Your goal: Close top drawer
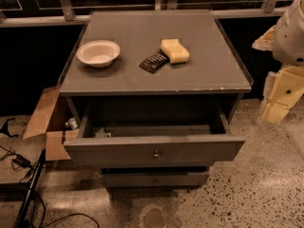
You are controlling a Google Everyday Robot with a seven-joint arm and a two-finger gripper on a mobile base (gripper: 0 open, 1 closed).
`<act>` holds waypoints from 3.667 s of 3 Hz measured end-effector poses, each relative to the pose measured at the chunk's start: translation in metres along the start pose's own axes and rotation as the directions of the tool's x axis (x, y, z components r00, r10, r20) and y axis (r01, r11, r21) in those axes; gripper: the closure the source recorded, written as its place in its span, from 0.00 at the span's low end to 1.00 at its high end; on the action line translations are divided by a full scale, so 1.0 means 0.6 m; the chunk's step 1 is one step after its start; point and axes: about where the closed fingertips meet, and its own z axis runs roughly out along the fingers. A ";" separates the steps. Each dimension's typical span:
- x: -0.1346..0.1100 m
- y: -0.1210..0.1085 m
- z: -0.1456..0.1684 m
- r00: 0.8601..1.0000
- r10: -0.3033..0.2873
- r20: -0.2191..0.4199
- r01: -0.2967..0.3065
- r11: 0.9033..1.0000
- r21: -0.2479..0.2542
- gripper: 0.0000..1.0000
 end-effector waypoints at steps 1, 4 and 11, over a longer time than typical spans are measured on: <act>0.000 0.000 0.000 1.000 0.000 0.000 0.000 1.000 0.000 0.00; 0.019 0.027 0.091 0.995 0.051 0.085 -0.050 0.999 -0.022 0.69; 0.047 0.156 0.502 0.933 0.126 0.339 -0.075 0.984 -0.159 1.00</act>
Offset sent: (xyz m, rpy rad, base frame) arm 0.0000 0.0000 0.0000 0.0000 0.0000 0.0000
